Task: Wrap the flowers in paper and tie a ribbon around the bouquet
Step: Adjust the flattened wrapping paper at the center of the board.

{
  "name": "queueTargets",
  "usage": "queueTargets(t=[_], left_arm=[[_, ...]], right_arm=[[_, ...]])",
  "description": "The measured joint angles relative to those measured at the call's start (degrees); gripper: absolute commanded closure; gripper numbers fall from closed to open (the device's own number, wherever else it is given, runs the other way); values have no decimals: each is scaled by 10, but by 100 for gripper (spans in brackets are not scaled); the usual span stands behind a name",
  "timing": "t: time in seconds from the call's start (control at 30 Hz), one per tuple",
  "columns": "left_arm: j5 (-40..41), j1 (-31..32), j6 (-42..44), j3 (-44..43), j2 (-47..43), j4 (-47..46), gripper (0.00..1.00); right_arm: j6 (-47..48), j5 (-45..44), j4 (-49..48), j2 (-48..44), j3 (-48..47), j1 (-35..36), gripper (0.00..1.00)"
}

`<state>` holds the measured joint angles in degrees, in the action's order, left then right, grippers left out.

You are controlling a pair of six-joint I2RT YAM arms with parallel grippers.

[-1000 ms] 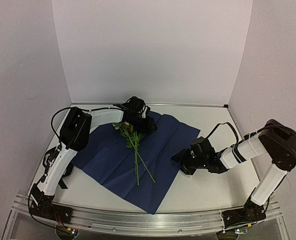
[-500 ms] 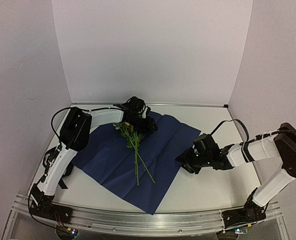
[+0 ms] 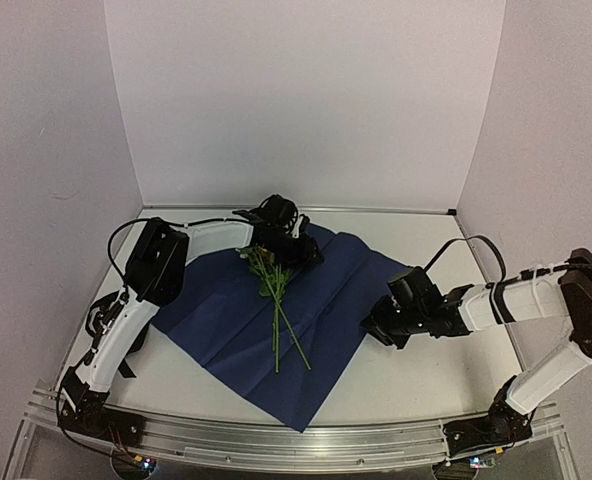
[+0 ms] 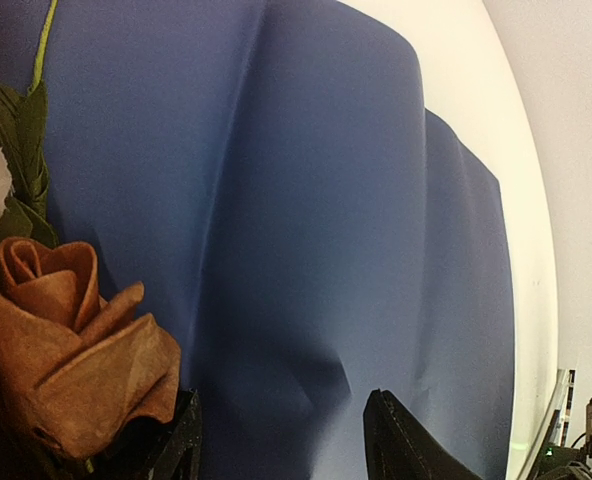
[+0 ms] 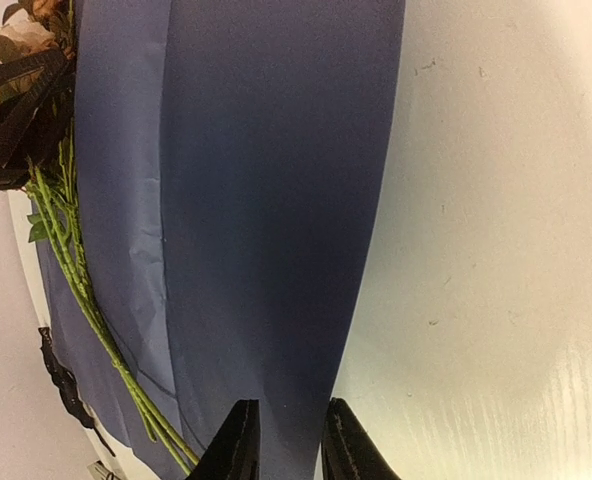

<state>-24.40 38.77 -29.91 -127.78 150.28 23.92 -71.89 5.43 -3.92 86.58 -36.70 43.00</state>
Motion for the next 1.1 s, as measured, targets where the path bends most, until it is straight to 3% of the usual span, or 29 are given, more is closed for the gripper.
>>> queueTargets(t=[1.1], left_arm=[[-13,13,-4,-12,9,-4,42]], right_arm=[[30,-37,174,-36,-91,4,96]])
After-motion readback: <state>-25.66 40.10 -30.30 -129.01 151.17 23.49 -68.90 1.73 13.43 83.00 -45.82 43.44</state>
